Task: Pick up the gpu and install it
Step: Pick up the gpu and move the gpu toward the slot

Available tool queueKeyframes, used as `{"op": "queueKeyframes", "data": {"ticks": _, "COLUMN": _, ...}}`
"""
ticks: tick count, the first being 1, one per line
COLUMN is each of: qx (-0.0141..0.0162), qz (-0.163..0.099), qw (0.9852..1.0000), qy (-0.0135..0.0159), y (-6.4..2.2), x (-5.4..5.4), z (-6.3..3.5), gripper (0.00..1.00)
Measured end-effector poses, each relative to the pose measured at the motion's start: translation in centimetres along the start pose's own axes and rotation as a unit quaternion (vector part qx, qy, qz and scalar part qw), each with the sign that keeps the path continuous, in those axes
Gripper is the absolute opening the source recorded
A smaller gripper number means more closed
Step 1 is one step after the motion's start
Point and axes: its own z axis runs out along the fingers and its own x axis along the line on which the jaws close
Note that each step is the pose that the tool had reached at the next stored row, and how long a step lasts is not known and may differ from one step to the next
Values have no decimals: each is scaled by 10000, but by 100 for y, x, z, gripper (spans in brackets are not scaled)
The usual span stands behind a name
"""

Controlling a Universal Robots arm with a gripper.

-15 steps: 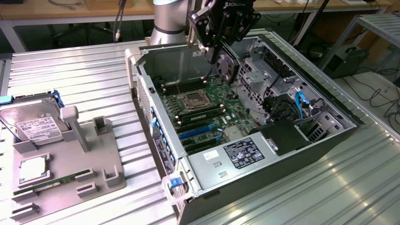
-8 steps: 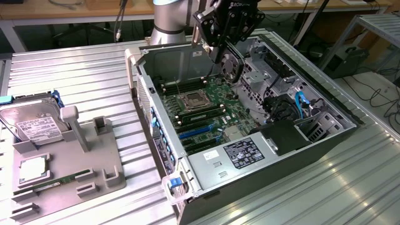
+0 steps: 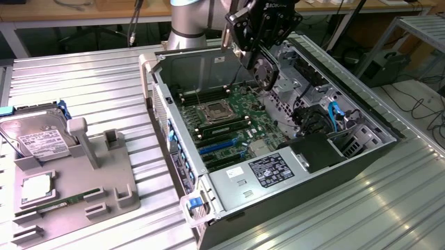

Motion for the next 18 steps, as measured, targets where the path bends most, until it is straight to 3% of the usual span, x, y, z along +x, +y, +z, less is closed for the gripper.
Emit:
{"op": "queueKeyframes", "data": {"ticks": 13, "qx": 0, "qz": 67, "qw": 10000, "qy": -2, "y": -18, "x": -399, "z": 41, "gripper": 27}}
{"op": "queueKeyframes", "data": {"ticks": 18, "qx": 1, "qz": 68, "qw": 10000, "qy": -3, "y": -19, "x": -415, "z": 43, "gripper": 27}}
